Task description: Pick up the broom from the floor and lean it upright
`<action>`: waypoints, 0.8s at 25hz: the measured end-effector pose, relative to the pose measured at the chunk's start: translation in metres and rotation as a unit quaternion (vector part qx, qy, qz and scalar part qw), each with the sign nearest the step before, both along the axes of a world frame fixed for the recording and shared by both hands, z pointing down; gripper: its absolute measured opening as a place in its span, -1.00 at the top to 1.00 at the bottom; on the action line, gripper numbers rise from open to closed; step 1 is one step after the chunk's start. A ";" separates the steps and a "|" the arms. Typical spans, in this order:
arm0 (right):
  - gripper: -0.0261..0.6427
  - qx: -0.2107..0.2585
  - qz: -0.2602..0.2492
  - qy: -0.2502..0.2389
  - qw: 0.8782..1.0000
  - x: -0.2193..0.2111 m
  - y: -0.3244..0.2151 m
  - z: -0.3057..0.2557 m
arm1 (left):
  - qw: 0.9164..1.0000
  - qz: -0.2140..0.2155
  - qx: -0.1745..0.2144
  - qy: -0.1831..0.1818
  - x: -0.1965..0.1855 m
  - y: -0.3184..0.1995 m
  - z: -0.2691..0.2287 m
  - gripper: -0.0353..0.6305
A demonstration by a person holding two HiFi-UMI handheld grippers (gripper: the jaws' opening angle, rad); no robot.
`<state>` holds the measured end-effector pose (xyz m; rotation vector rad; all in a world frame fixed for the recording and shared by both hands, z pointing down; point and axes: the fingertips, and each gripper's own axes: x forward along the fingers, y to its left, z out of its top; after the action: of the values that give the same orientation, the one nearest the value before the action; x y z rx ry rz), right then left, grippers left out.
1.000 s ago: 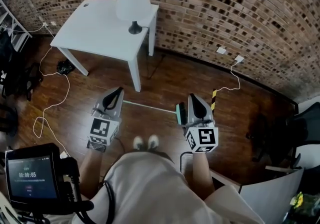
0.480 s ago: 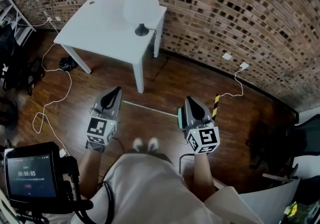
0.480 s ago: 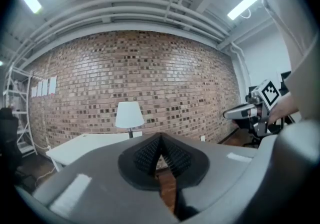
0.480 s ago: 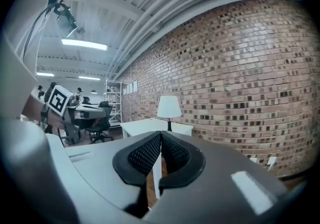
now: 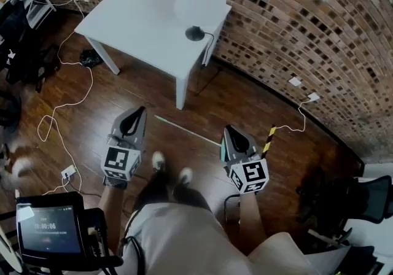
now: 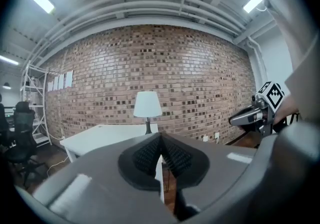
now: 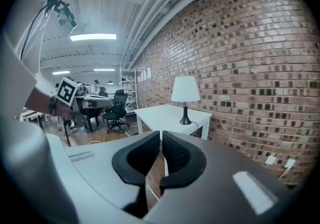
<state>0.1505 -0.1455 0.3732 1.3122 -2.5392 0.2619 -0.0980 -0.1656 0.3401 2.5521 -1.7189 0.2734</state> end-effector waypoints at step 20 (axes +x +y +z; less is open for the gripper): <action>0.64 -0.200 -0.142 0.069 0.967 -0.144 -0.085 0.338 | 0.987 -0.146 -0.062 0.013 -0.206 -0.095 0.182 0.89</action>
<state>0.0064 -0.2303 0.7107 0.7805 -2.3544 0.5645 -0.3045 -0.2610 0.5220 2.1722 -1.9665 0.3177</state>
